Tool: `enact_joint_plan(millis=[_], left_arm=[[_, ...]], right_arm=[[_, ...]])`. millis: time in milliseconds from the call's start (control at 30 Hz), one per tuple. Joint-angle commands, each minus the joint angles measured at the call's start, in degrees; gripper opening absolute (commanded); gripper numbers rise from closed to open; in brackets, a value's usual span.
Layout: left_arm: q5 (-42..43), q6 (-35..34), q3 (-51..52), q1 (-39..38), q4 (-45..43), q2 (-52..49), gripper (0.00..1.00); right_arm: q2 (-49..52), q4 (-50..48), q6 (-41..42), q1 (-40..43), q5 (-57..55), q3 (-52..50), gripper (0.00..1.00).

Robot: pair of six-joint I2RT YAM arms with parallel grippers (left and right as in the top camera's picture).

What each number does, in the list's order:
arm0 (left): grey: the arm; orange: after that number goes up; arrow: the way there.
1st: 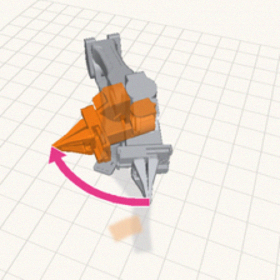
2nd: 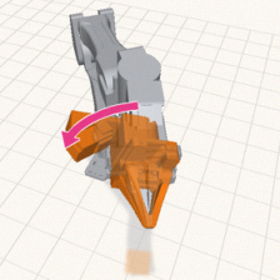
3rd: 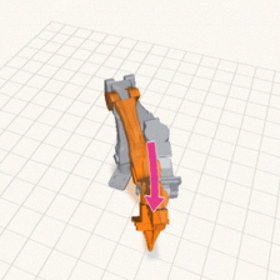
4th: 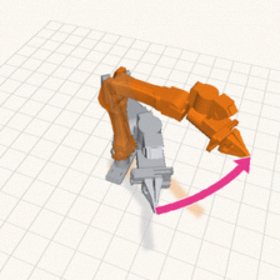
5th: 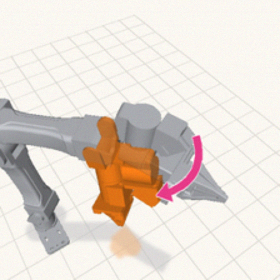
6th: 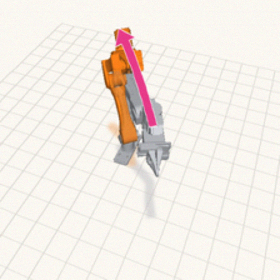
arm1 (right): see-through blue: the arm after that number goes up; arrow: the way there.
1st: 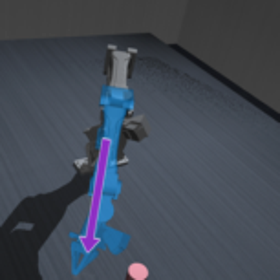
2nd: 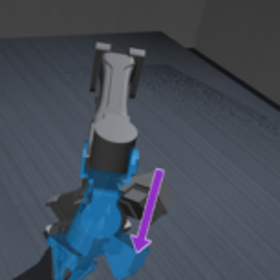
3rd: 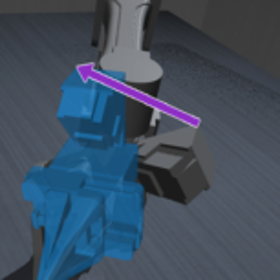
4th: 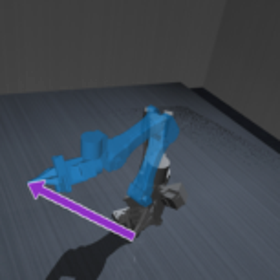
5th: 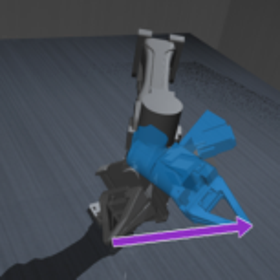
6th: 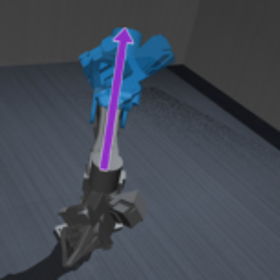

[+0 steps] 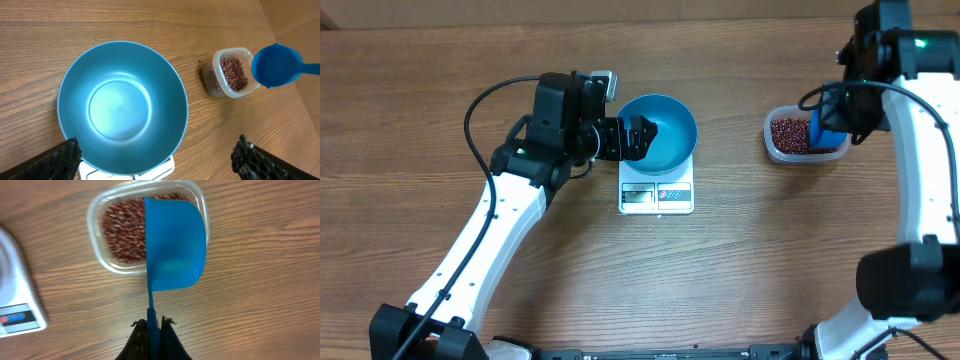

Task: Scoop item into bowl and weigh 150g on scale
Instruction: 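Carry the blue scoop with the right gripper to the bean tub, then lower the scoop into the red beans with the right gripper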

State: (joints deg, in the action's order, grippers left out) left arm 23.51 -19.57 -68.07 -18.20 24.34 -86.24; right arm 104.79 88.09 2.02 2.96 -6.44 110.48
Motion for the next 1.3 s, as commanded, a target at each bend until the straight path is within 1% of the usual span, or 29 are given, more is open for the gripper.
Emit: enact_joint_plan(millis=[0,233,367,400,433,500,633,667,767,833,900,1033,1133,1200,1267], left_arm=[[-1.51,3.56,-1.01,-0.74,0.46,0.74,1.00],[-1.51,3.52,-1.01,-0.76,1.01,0.74,1.00],[-1.51,3.54,-0.98,-0.76,1.31,0.72,1.00],[-1.51,3.54,-0.98,-0.76,1.31,0.72,1.00],[-1.51,3.54,-0.98,-0.76,1.31,0.72,1.00],[-1.53,3.54,-0.98,-0.74,1.31,0.72,0.99],[-1.62,3.54,-0.98,-0.74,1.31,0.72,1.00],[-1.62,3.54,-0.98,-0.74,1.33,0.72,1.00],[-1.68,3.54,-0.98,-0.74,1.33,0.72,1.00],[-1.66,3.54,-0.98,-0.74,1.40,0.72,1.00],[-1.68,3.56,-0.98,-0.74,1.38,0.72,1.00],[-1.66,3.54,-0.98,-0.74,1.46,0.72,1.00],[-1.66,3.52,-0.98,-0.74,1.42,0.72,0.99],[-1.66,3.52,-0.98,-0.74,1.40,0.72,0.99],[-1.66,3.52,-0.98,-0.74,1.40,0.72,1.00]], right_arm=[[3.32,-0.37,-0.96,0.07,-5.25,0.87,0.04],[10.12,-1.03,-2.54,0.04,-4.00,0.85,0.04],[10.91,-2.97,-2.51,0.07,-4.02,0.52,0.04],[10.91,-3.19,-2.51,0.07,-4.02,0.52,0.09],[10.91,-3.54,-2.51,0.07,-4.02,0.52,0.25],[10.91,-3.56,-2.51,0.07,-4.04,0.55,0.38],[10.73,-3.54,-2.21,0.04,-4.02,0.70,0.52],[10.45,-3.48,-1.03,0.04,-4.02,1.29,0.56],[8.72,-0.42,3.54,0.04,-4.02,4.09,0.56],[4.74,1.68,6.21,0.04,-3.98,5.55,0.52],[0.83,1.62,7.37,0.00,-4.00,5.53,0.52],[-9.25,1.77,13.22,0.00,-3.37,4.26,0.52],[-14.10,-1.68,13.18,0.00,-3.39,-0.79,0.51],[-15.96,-5.35,13.18,0.00,-3.37,-6.19,0.50],[-16.55,-11.61,12.68,0.00,-3.41,-15.19,0.50]])
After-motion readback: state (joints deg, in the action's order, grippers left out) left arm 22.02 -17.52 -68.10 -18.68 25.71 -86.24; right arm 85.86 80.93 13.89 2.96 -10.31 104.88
